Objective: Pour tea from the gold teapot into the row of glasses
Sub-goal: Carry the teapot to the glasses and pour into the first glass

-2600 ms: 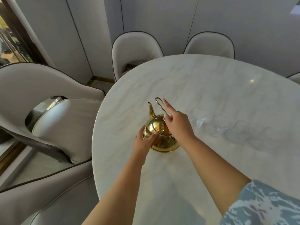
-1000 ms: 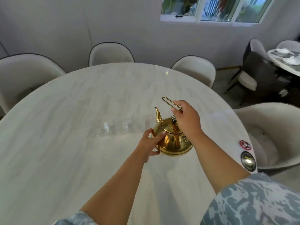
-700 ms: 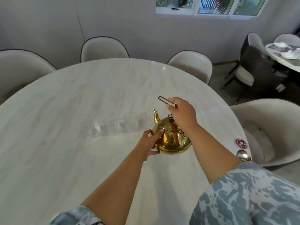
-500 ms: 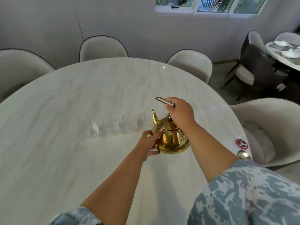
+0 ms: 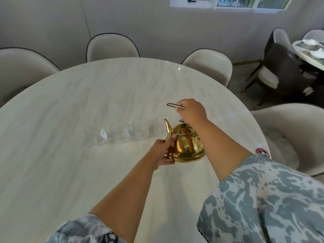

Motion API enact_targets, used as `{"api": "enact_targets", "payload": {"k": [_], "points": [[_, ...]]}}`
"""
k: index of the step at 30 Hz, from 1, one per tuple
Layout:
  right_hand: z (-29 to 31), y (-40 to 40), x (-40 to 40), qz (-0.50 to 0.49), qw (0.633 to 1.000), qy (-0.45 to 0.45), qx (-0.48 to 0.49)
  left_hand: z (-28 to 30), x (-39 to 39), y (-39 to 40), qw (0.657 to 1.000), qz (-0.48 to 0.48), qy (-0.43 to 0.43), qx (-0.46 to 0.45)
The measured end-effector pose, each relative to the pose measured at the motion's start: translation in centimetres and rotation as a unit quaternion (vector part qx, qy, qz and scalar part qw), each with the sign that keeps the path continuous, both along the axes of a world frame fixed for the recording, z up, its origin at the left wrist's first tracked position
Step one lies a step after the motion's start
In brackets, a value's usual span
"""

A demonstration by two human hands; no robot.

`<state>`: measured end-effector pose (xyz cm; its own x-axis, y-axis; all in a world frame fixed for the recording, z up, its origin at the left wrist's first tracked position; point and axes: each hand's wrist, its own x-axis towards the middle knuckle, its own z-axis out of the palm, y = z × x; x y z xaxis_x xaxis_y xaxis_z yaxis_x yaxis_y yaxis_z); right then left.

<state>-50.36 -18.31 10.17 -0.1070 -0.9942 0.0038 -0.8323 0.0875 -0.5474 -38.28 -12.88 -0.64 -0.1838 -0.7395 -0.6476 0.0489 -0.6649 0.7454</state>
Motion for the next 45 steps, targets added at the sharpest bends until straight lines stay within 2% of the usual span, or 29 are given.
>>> {"api": "enact_targets", "payload": {"k": [27, 45], "points": [[0.7, -3.1, 0.3, 0.029, 0.995, 0.089, 0.032, 0.7, -0.3, -0.6, 0.999, -0.037, -0.011, -0.02], [1.1, -3.2, 0.3, 0.019, 0.995, 0.097, 0.031, 0.8, -0.5, -0.3, 0.999, -0.033, -0.019, -0.016]]}}
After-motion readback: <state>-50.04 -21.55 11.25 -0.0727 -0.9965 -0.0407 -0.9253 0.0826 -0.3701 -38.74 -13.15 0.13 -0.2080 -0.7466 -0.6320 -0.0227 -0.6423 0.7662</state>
